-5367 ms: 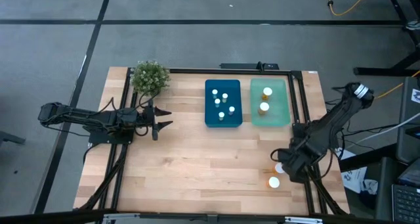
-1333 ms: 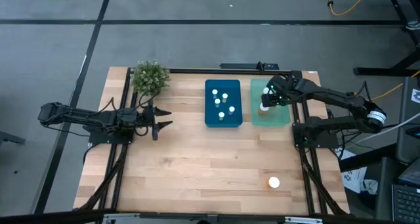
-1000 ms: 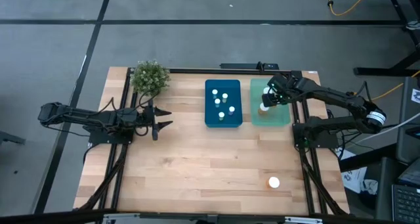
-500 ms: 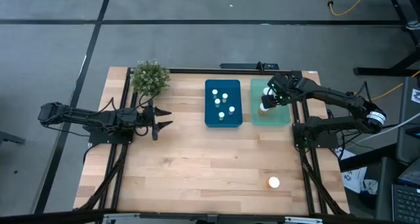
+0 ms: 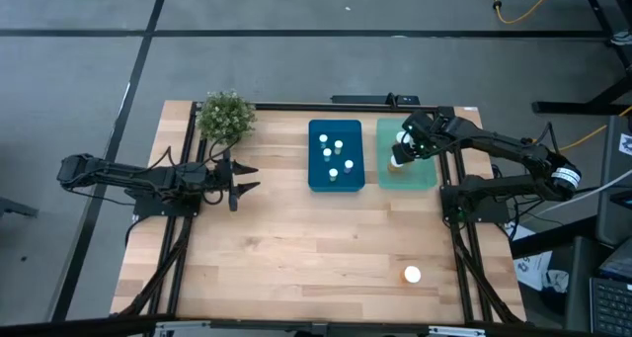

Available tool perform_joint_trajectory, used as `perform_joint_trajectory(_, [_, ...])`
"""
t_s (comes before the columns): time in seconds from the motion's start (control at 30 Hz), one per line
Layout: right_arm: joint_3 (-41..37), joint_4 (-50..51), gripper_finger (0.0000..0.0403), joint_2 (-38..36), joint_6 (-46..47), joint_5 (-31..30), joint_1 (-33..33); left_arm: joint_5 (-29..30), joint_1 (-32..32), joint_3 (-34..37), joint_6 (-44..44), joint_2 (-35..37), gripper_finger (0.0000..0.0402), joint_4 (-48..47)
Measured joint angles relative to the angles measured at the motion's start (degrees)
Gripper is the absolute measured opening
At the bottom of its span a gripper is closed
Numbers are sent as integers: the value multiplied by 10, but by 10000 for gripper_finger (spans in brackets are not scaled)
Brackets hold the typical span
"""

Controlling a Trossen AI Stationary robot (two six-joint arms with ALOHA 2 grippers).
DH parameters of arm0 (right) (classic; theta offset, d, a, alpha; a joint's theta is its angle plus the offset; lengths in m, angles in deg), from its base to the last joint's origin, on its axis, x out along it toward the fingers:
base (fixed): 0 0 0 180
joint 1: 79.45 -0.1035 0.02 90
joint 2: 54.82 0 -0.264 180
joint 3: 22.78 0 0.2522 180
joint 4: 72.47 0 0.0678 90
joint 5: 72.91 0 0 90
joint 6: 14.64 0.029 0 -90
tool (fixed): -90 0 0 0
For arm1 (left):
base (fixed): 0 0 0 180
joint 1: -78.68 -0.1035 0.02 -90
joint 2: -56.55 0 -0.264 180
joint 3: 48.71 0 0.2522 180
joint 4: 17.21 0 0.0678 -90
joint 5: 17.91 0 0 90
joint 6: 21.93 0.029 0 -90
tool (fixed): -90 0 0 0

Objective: Pick and place medicine bottles into bin by pill shape (circle, oval)
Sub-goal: Put the large orange pill bottle into the green bin

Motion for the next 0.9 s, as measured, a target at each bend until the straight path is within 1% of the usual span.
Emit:
perform_joint_trajectory(0.13, [0, 19, 237, 0, 0, -27, 0, 0, 0, 0, 0, 0, 195, 0])
perform_joint_trajectory(0.3, [0, 20, 247, 0, 0, -26, 0, 0, 0, 0, 0, 0, 195, 0])
perform_joint_trajectory(0.4, [0, 20, 267, 0, 1, -23, 0, 0, 0, 0, 0, 0, 195, 0])
perform_joint_trajectory(0.53, [0, 20, 304, 0, 1, -23, 0, 0, 0, 0, 0, 0, 195, 0])
perform_joint_trajectory(0.63, [0, 19, 323, 0, 0, -35, 0, 0, 0, 0, 0, 0, 195, 0])
perform_joint_trajectory(0.77, [8, 21, 327, -1, 0, -34, -2, 0, 0, 0, 0, 0, 195, 0])
perform_joint_trajectory(0.9, [33, 18, 328, -23, 1, -42, -32, 0, 0, 0, 0, 0, 195, 0])
